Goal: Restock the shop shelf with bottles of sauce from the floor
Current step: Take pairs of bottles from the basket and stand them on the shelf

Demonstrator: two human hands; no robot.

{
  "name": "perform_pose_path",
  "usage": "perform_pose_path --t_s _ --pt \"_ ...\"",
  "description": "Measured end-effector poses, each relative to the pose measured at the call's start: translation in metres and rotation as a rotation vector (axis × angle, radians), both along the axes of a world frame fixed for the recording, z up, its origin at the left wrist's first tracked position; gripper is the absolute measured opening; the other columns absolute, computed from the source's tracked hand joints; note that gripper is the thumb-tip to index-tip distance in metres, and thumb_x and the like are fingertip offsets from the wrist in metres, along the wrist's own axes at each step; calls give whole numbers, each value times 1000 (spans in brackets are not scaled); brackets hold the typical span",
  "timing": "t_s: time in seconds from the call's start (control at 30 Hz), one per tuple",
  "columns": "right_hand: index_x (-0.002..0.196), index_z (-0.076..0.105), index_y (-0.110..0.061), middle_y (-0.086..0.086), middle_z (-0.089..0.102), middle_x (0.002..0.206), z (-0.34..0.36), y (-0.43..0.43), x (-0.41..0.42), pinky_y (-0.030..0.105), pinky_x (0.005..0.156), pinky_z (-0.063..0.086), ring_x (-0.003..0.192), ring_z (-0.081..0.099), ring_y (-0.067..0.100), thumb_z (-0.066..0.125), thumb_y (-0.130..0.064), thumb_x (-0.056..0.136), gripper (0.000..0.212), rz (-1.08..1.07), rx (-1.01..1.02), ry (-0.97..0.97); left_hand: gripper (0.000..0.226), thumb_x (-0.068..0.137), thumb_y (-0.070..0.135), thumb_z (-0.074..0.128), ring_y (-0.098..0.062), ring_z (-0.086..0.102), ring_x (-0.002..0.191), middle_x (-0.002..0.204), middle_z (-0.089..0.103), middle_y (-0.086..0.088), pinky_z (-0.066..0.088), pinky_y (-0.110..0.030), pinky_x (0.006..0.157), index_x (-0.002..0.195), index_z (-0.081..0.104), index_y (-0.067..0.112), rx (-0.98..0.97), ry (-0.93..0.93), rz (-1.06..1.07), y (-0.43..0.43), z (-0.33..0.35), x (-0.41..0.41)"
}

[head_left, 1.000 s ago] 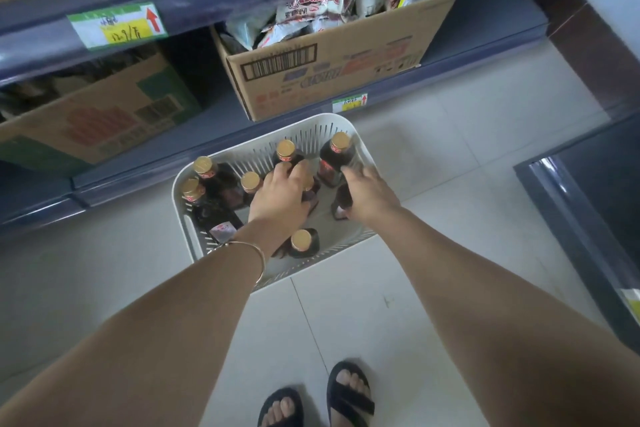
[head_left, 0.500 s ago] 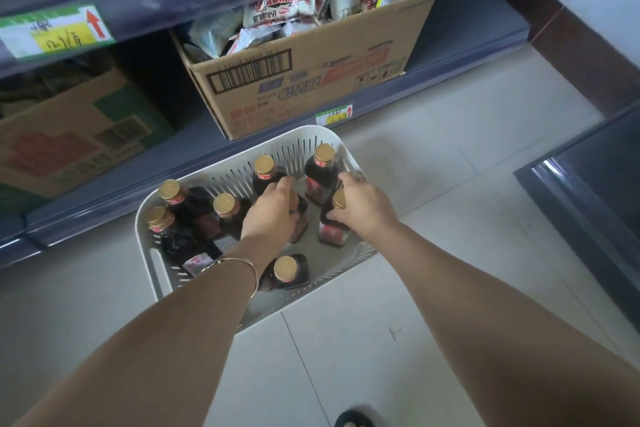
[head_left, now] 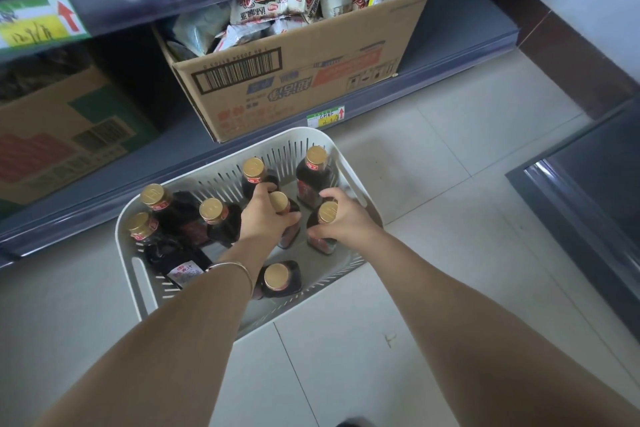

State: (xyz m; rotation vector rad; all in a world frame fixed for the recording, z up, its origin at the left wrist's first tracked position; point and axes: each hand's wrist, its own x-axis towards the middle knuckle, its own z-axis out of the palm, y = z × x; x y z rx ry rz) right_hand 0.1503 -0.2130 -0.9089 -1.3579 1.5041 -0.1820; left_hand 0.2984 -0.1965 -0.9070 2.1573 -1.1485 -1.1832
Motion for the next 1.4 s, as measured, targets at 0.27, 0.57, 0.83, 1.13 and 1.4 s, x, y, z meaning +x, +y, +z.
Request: perform_pose_path --t_s 0.27,0.57,0.83,1.13,1.4 --pt "121 58 -15 4 66 116 -20 8 -2 19 85 39 111 60 20 84 -18 68 60 -88 -15 58 67 71 17 78 -23 52 117 122 59 -6 39 -34 103 130 44 15 41 137 4 6 -12 6" --pt "107 66 -13 4 70 103 -18 5 0 28 88 51 97 65 21 81 -19 68 43 -347 10 -12 52 75 15 74 -28 55 116 122 63 -11 39 -33 99 124 55 12 4 24 23 0 -7 7" --pt "94 66 -15 6 69 92 61 -1 -3 37 91 53 96 67 24 80 -15 71 27 -437 -40 -152 37 78 17 70 -28 59 101 99 64 -6 49 -37 92 113 58 10 -109 48 117 8 75 4" --pt "106 61 -9 9 68 97 150 11 -6 23 69 53 87 66 21 75 -6 74 35 -636 -57 -364 41 79 17 70 -24 61 105 113 66 -8 47 -40 99 118 57 11 -172 126 170 33 168 10" --pt "117 51 -9 9 66 104 282 17 -11 20 62 46 81 64 11 72 -18 81 43 -807 -50 -511 40 79 24 70 -17 60 97 106 66 -1 46 -28 88 116 58 14 -263 120 99 31 299 10"
